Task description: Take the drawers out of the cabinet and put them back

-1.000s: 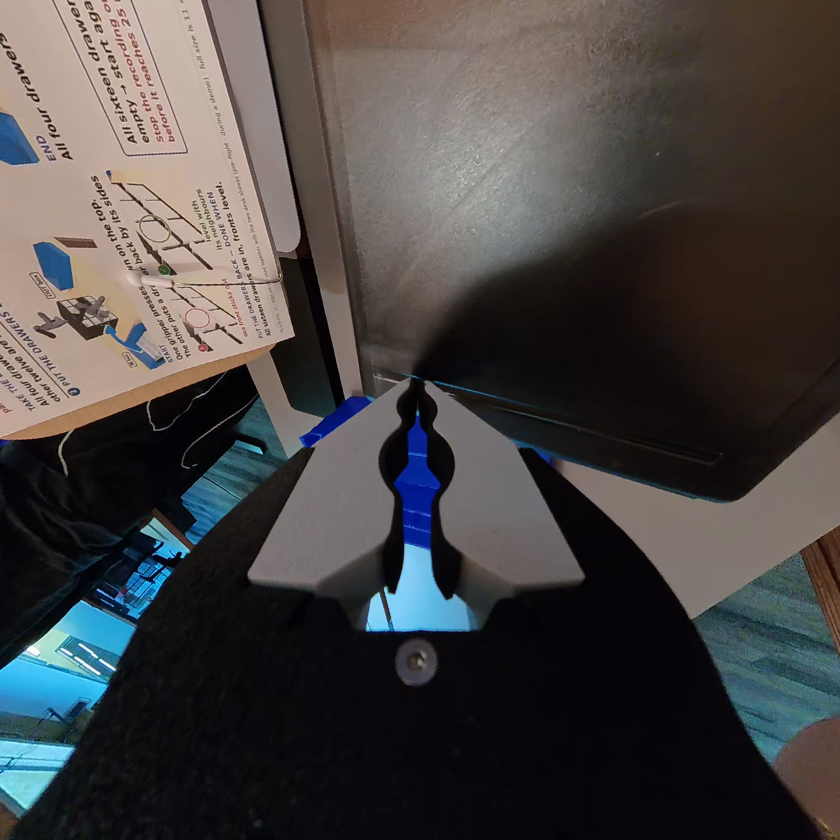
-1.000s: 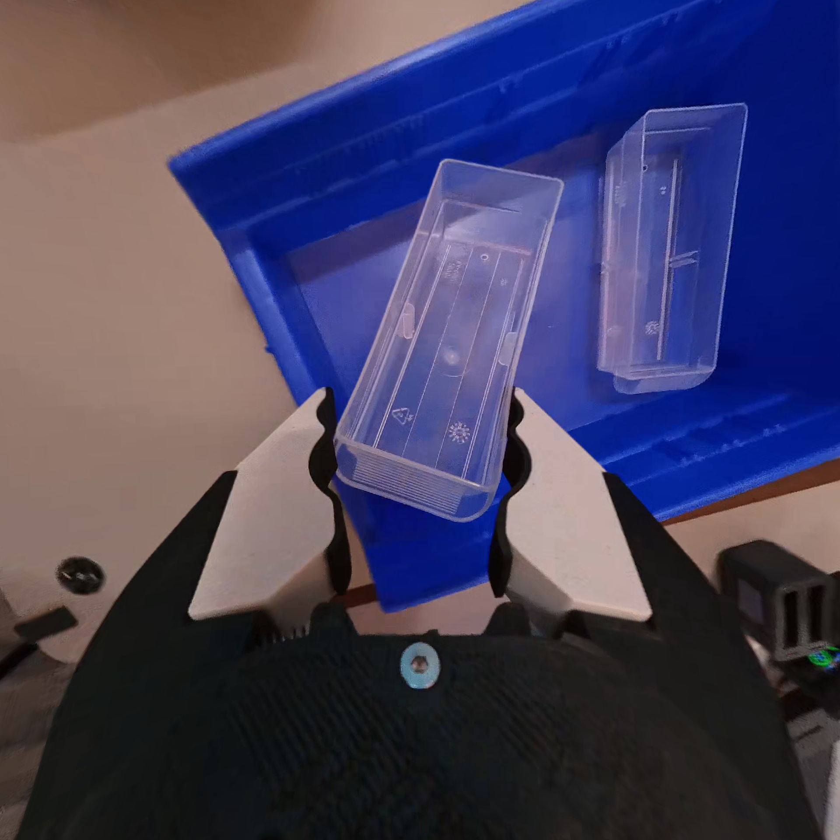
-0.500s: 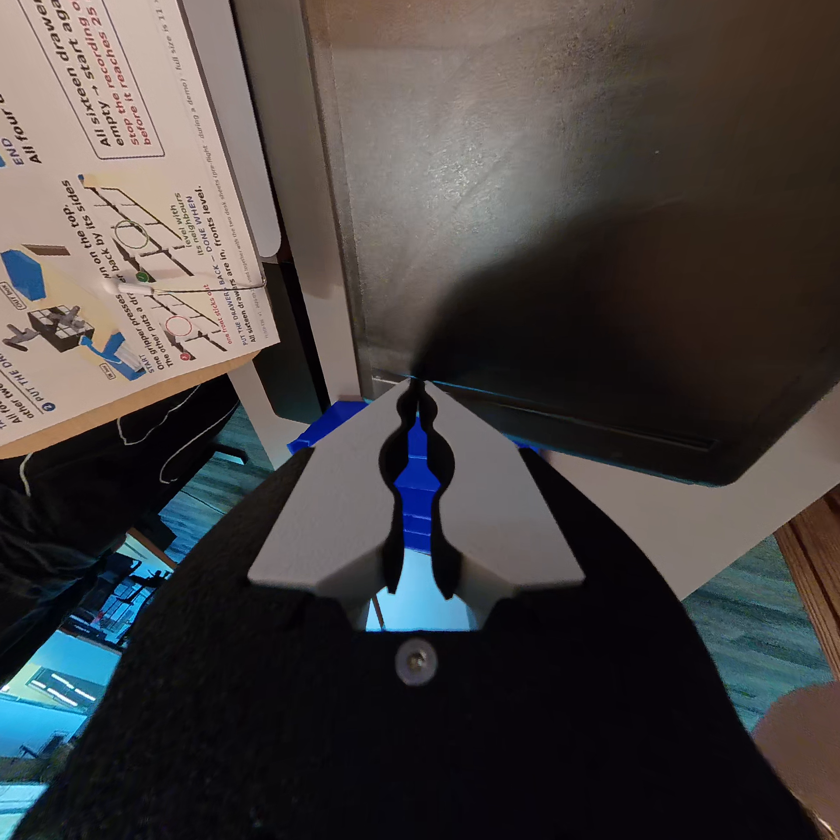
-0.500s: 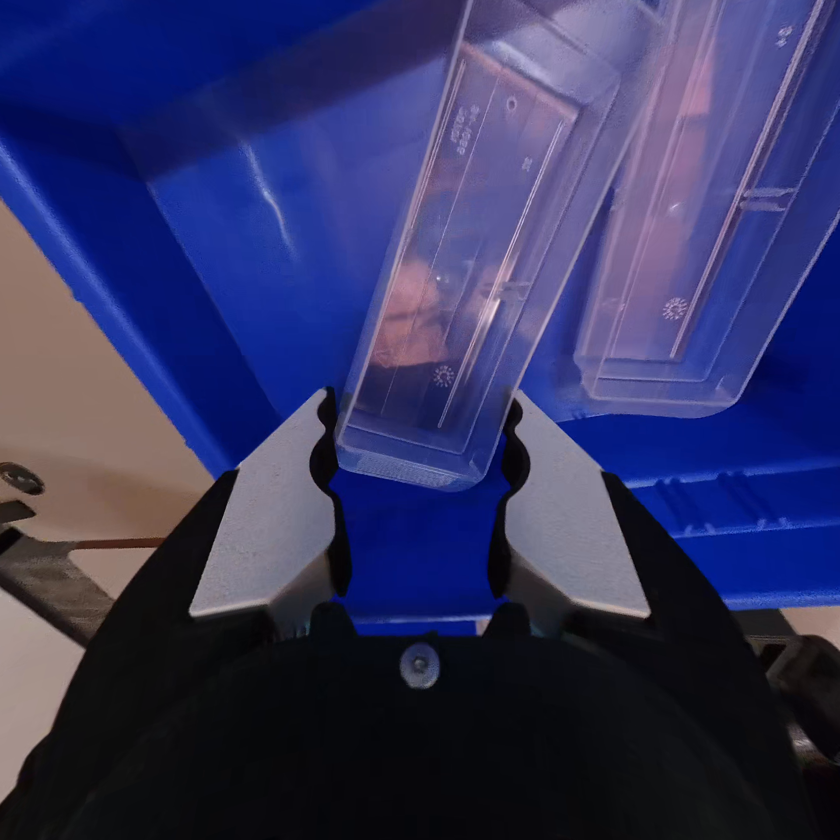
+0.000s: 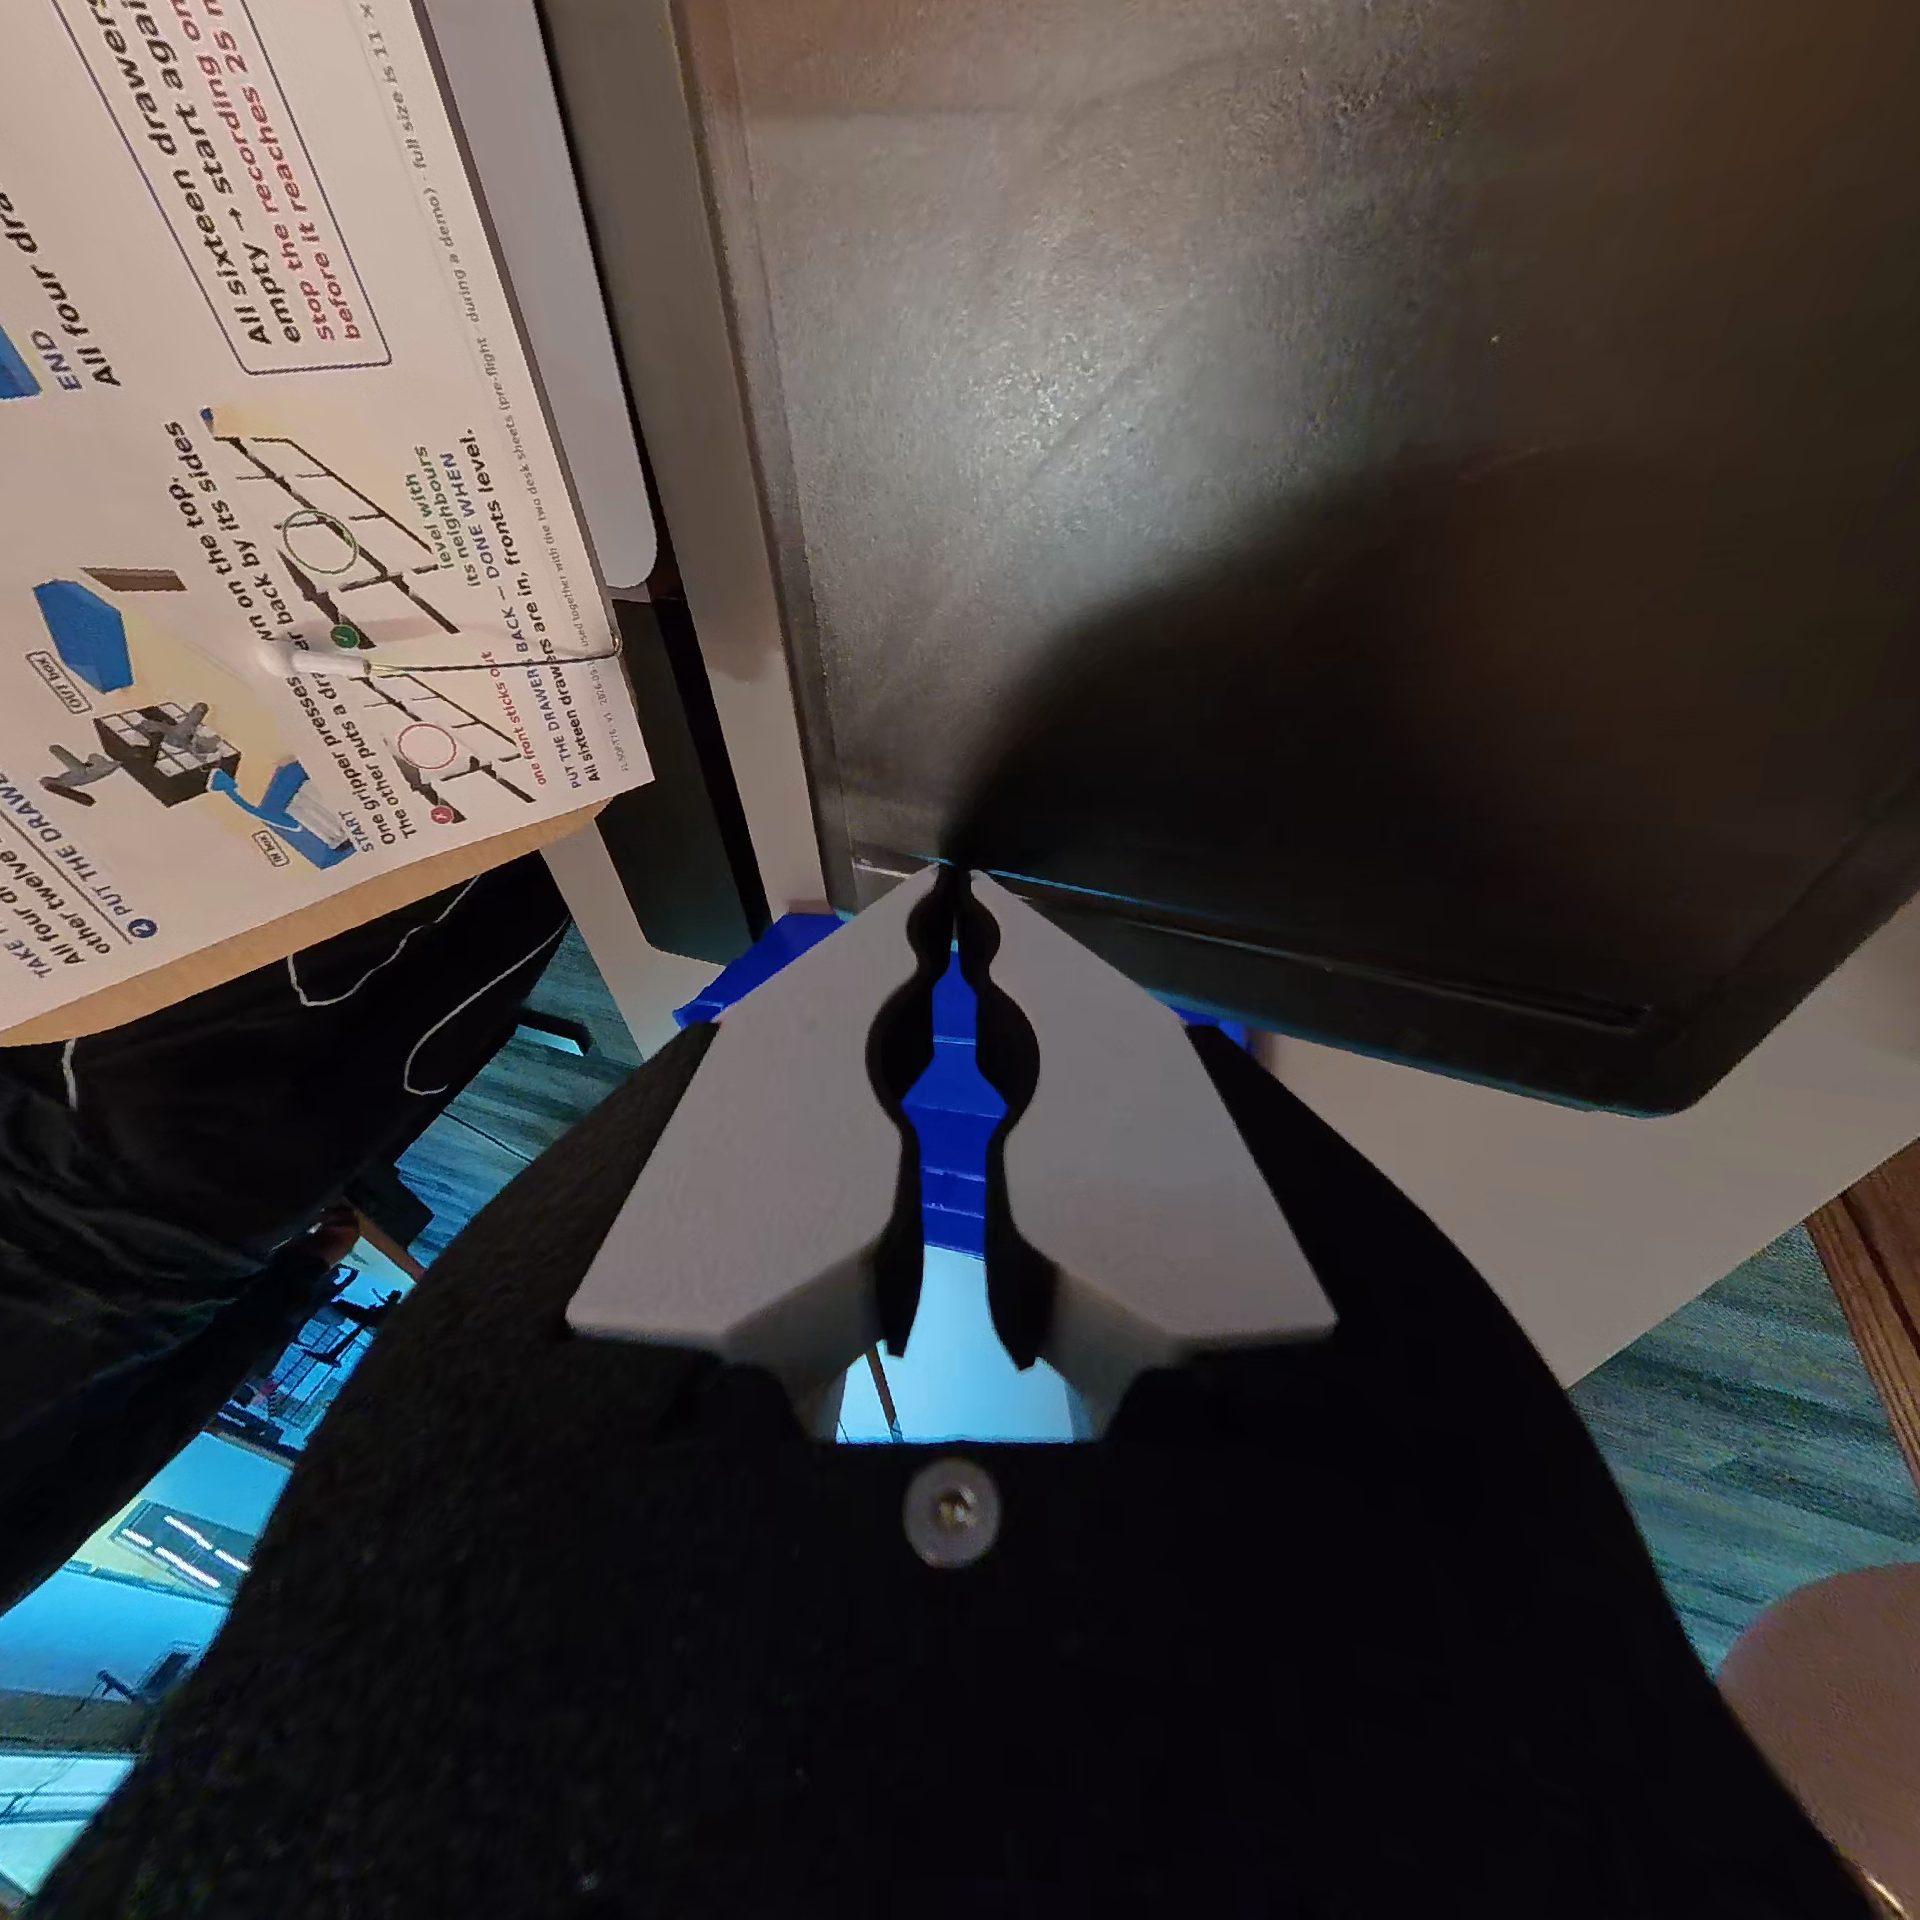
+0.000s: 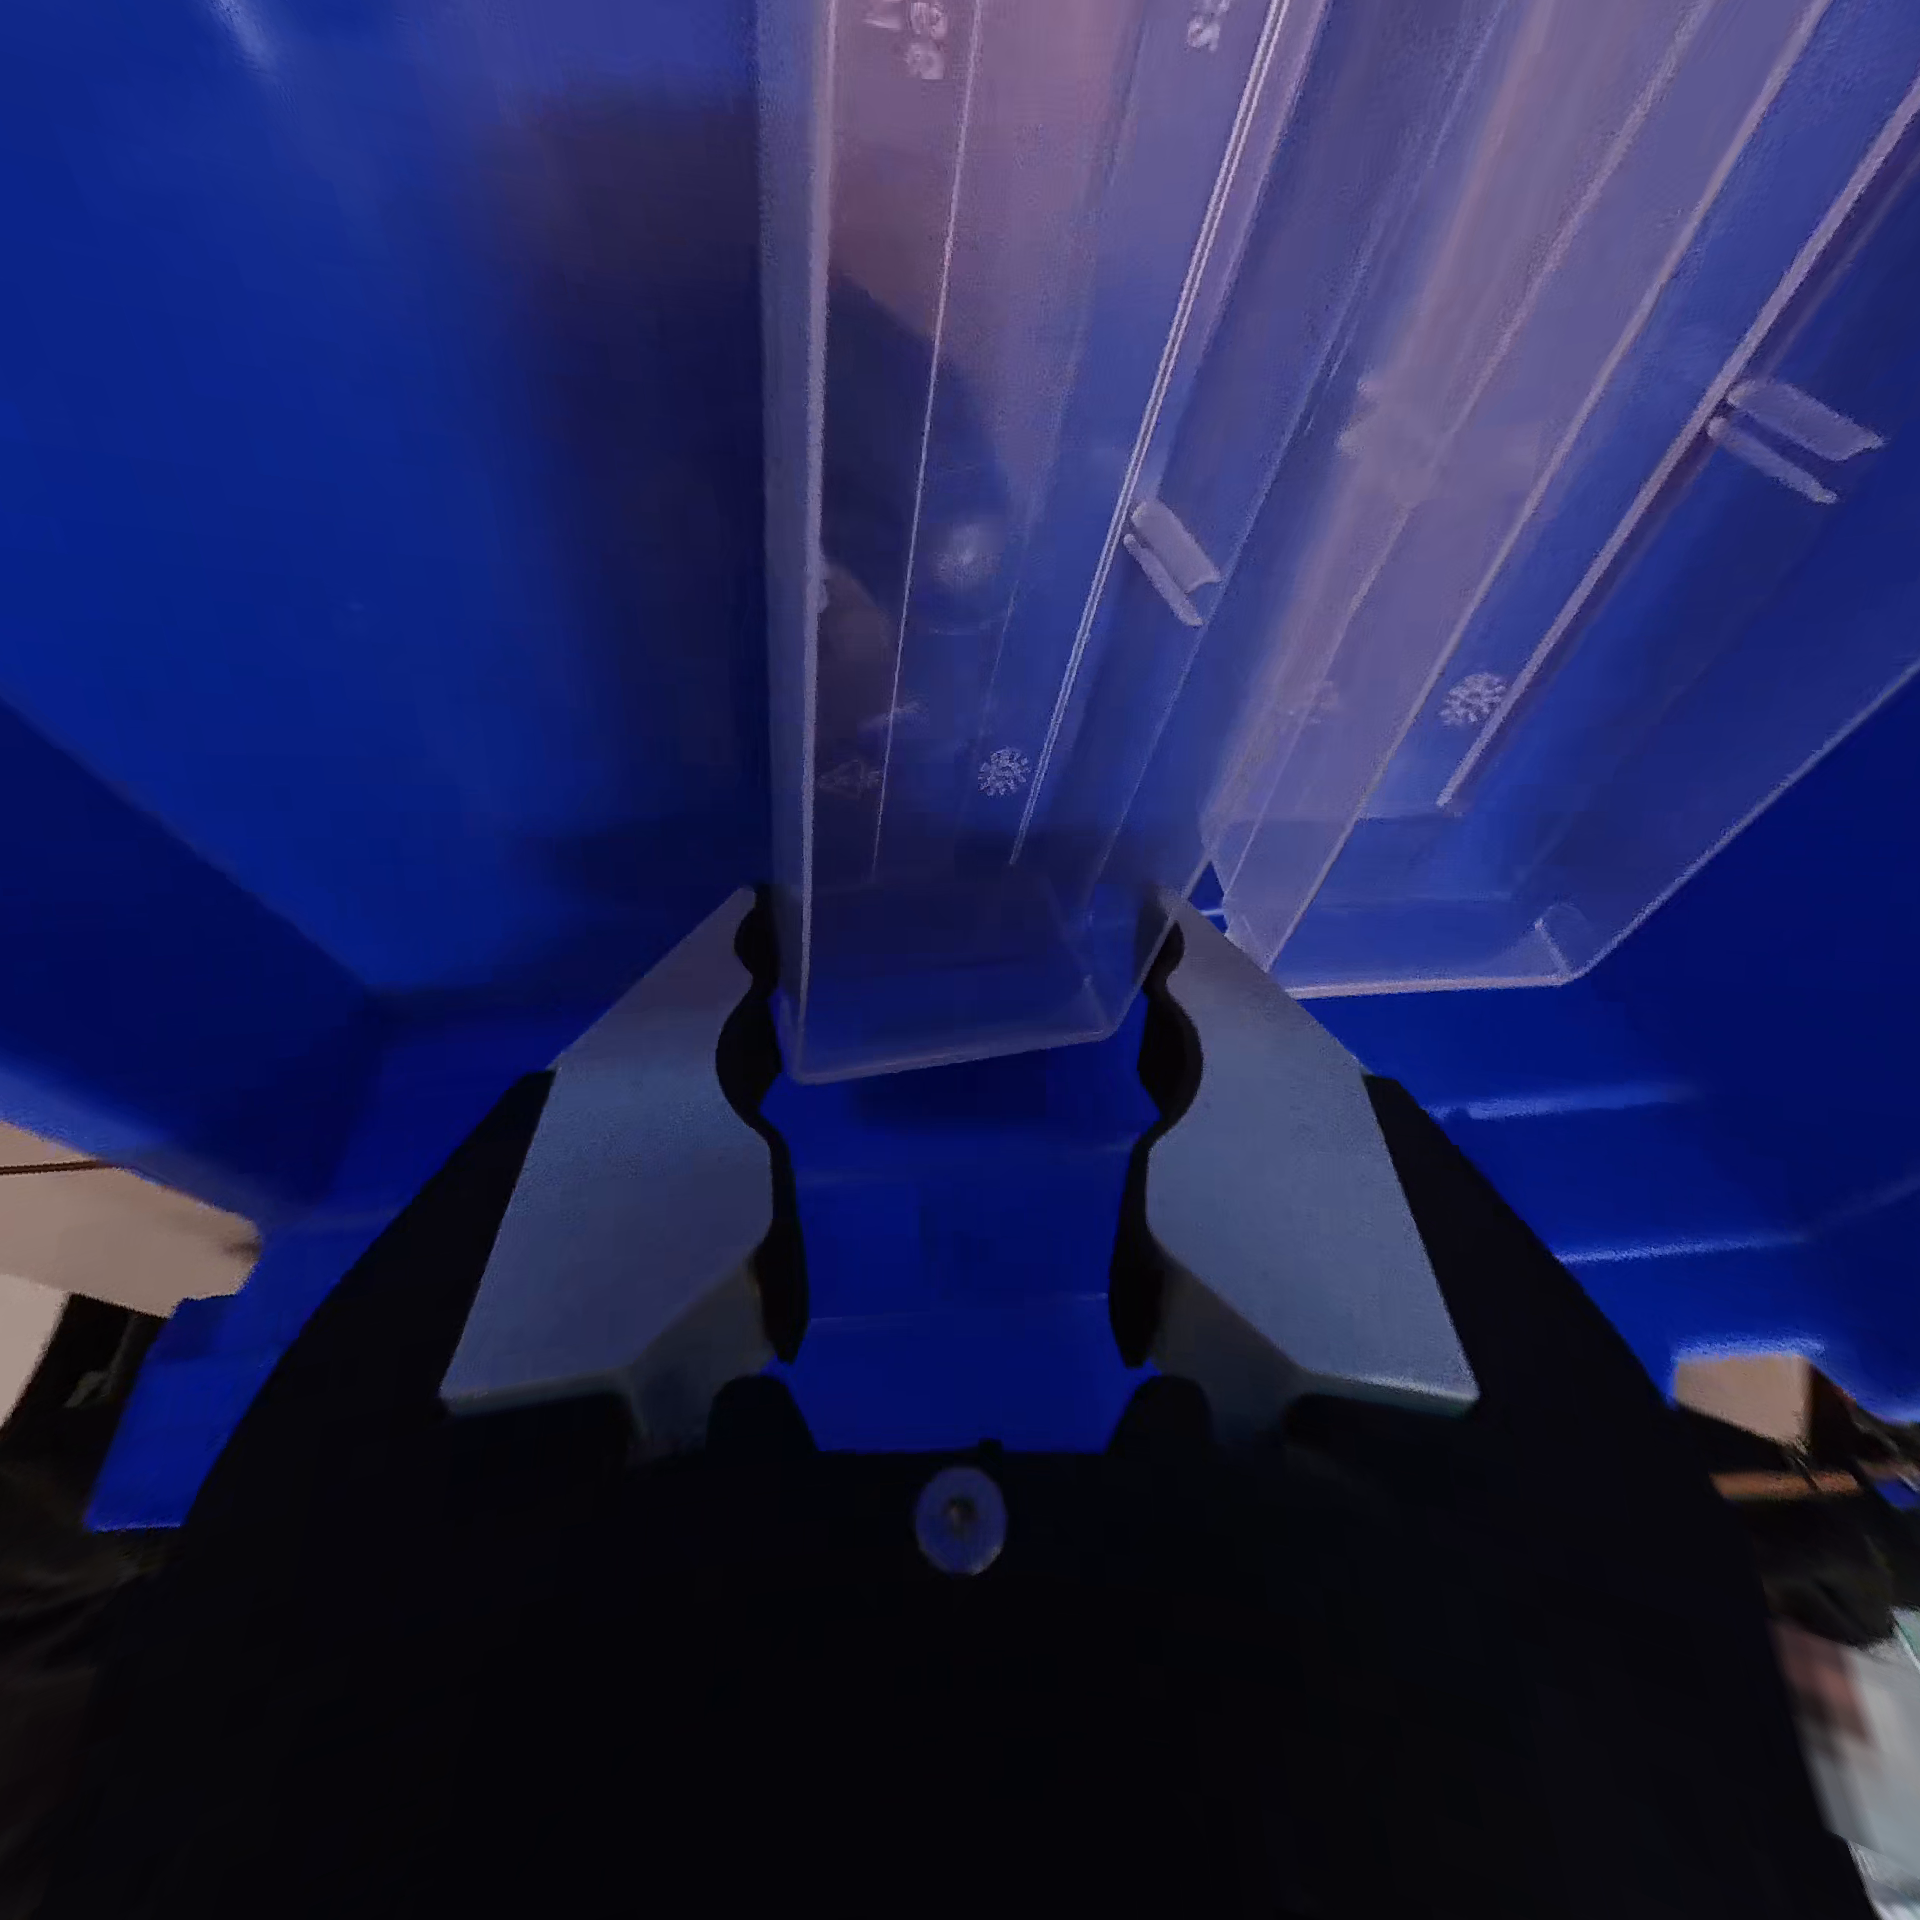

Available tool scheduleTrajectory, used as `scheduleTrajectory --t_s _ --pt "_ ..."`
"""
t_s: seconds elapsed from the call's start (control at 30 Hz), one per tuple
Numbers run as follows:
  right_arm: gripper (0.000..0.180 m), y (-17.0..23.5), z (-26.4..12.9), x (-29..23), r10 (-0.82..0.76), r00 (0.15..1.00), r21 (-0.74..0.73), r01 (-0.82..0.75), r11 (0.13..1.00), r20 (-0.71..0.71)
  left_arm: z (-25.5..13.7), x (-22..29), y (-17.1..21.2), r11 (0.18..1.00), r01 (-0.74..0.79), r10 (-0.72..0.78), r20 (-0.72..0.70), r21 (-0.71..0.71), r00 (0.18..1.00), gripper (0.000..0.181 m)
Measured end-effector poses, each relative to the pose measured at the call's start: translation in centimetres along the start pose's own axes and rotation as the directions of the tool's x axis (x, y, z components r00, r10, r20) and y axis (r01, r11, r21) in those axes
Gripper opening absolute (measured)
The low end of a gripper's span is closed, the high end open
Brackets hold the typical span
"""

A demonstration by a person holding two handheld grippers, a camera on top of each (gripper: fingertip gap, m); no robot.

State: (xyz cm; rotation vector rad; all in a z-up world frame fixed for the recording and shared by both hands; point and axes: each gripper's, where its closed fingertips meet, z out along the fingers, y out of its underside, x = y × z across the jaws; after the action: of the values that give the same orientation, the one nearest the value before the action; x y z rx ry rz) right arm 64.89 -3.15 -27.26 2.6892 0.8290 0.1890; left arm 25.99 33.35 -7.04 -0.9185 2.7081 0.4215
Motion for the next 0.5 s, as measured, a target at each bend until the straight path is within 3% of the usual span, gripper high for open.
scheduleTrajectory --t_s 0.27,0.33,0.4,0.5 --pt "0.070 1.9 0.2 2.7 -0.015 0.976 -0.152 -0.018 0.988 -0.217 0.0 0.0 0.0 1.000 0.006 -0.006 0.000 -0.003 1.000 0.000" --pt "0.073 1.8 0.1 2.3 -0.014 0.974 -0.125 -0.014 0.992 -0.224 0.0 0.0 0.0 1.000 0.010 -0.010 -0.005 -0.002 1.000 0.000" --pt "0.092 1.7 -0.4 1.5 -0.022 0.973 -0.090 0.001 0.996 -0.230 0.0 0.0 0.0 1.000 0.015 -0.015 -0.006 -0.003 1.000 0.000" --pt "0.100 2.1 -3.5 2.1 0.077 0.919 0.006 -0.081 0.997 -0.387 0.0 0.0 0.0 1.000 0.010 -0.010 0.003 -0.014 1.000 0.000"
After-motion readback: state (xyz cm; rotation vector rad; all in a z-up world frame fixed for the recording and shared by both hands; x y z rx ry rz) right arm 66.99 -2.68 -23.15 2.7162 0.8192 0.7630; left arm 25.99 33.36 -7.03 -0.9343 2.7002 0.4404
